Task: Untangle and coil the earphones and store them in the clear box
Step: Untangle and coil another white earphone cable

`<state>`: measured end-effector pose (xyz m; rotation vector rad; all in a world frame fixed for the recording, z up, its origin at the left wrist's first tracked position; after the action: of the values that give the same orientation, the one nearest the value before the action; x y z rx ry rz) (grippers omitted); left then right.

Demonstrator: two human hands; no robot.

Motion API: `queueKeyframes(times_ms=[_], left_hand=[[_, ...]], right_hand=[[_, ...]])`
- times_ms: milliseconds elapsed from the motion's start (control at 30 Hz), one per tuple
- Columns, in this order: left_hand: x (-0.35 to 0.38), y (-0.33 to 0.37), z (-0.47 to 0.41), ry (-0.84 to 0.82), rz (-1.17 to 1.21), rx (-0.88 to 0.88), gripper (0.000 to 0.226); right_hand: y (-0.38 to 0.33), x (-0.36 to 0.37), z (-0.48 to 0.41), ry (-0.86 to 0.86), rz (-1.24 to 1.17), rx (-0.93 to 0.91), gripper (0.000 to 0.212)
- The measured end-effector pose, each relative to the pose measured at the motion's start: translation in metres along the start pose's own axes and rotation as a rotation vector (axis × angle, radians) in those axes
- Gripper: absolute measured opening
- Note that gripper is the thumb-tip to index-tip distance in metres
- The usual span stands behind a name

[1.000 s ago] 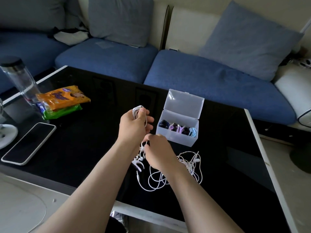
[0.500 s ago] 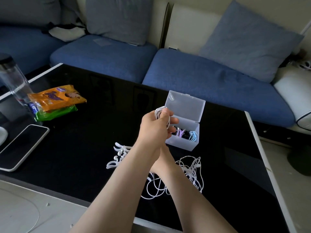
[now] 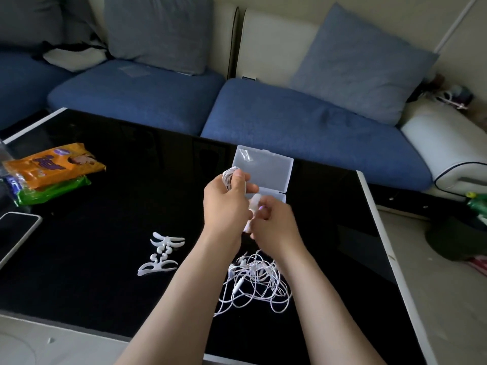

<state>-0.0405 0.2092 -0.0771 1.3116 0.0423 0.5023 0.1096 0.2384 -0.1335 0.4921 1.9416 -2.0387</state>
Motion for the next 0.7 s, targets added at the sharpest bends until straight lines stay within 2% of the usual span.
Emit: queueKeyframes(times_ms=[133, 200, 333, 567, 700], left_hand=[[0.018, 0.0, 0.008, -0.008, -0.093, 0.052, 0.025], [0.025, -0.002, 0.013, -0.032, -0.096, 0.051, 0.025], [0.035, -0.007, 0.02, -0.061, -0.107, 0.048, 0.024], [0.041, -0.011, 0.023, -0.048, -0.158, 0.066, 0.022], [0.047, -0.009, 0.025, -0.069, -0.164, 0.071, 0.024]], right_hand=[[-0.024, -0.059, 0.024, 0.303, -0.364, 0.066, 0.026], [-0.031, -0.073, 0.03, 0.357, -0.499, 0.07, 0.02], [-0.049, -0.083, 0.036, 0.327, -0.597, 0.001, 0.022], [-0.064, -0.095, 0.04, 0.24, -0.41, -0.139, 0.026], [-0.068, -0.094, 0.037, 0.18, -0.514, -0.135, 0.061]])
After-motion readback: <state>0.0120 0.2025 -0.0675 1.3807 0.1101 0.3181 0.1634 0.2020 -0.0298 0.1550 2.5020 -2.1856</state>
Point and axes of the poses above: each hand's wrist, its own z-axis away from the middle knuckle, its own x-axis out of the palm, y = z × x, the point moved 10 cm from there along -z, towards the middle knuckle, and after that the axes turned 5 degrees about -x, right-handed, at the moved point
